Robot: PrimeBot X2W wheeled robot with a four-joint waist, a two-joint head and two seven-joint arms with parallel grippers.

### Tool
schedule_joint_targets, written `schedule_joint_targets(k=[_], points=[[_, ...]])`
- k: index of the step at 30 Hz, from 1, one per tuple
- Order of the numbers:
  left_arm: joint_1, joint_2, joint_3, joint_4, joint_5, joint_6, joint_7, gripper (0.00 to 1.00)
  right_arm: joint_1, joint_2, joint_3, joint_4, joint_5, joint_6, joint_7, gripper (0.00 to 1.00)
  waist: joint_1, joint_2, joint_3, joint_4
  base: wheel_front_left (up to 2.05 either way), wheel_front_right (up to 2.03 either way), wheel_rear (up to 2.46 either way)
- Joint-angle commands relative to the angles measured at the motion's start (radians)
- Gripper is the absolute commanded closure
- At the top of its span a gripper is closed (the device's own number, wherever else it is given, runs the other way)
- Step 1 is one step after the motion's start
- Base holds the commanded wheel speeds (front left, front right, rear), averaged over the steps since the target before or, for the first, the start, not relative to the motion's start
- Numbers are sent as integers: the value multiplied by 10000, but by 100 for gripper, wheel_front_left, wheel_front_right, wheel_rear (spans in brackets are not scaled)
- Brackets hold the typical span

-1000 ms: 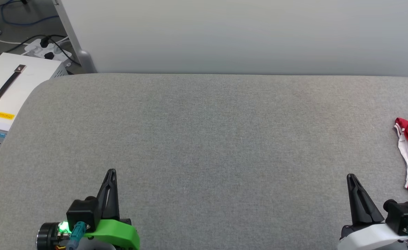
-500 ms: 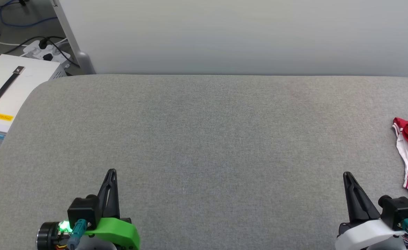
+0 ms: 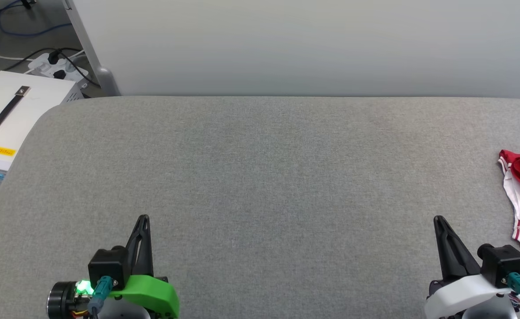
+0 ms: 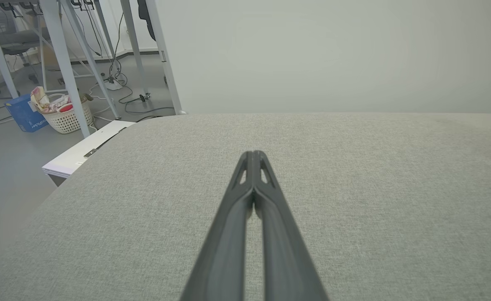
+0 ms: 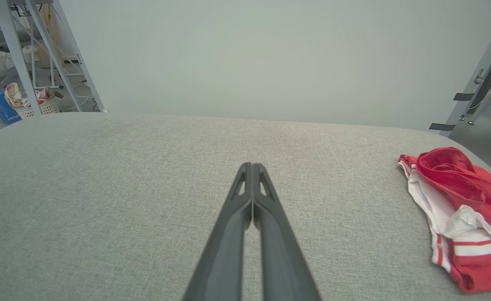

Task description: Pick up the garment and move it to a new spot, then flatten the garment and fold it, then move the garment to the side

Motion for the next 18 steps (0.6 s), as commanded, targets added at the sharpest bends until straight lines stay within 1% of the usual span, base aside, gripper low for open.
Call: schedule_joint_targets(k=[1,18], points=[[-209,-35,46,-76,108,17,95,100,-214,34,31,-82,-110,-6,119,100,0,0,-6,-9,0,0,0],[-293,-91,111,-184,256,25,478,100,-397,71,107,-133,-357,-7,505,100,0,0,-42,-67,0,0,0]])
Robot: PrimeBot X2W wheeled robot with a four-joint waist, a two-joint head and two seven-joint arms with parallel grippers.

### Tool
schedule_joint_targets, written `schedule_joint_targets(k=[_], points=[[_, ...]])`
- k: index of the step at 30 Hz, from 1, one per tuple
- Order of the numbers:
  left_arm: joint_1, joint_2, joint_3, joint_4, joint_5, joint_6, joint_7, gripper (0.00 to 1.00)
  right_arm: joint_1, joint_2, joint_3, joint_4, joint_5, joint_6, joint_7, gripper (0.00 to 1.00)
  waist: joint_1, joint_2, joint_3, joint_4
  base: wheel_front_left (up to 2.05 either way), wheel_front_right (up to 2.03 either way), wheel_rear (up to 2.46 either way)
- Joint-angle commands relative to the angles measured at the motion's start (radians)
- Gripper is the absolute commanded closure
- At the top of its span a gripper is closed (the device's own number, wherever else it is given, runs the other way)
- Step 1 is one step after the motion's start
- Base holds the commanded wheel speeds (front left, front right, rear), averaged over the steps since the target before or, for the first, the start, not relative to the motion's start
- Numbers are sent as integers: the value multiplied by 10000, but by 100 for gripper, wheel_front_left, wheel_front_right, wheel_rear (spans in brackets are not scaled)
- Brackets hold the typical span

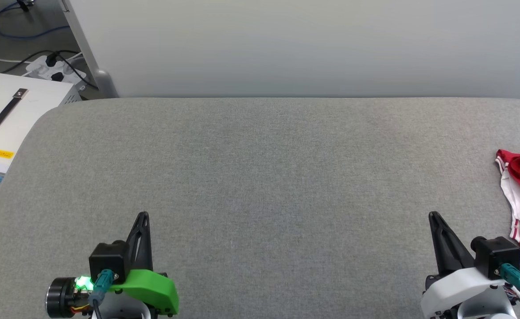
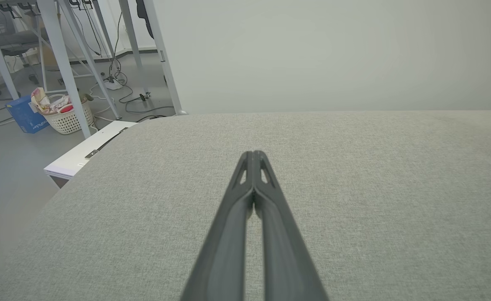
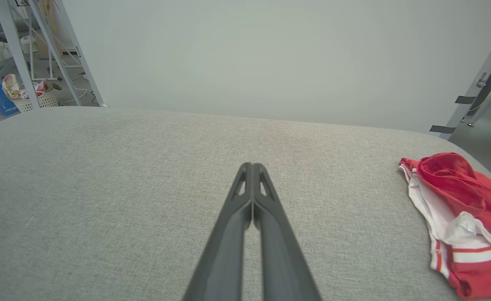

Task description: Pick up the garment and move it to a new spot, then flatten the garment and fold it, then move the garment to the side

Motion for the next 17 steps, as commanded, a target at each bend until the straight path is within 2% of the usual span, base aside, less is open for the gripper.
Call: schedule_joint_targets(k=[1,17], points=[[-196,-49,45,-49,84,26,55,100,-190,29,23,-76,-142,-7,59,100,0,-1,-3,-4,0,0,0],[-266,-96,99,-139,208,33,375,100,-343,61,87,-120,-348,-8,381,100,0,-1,-33,-52,0,0,0]])
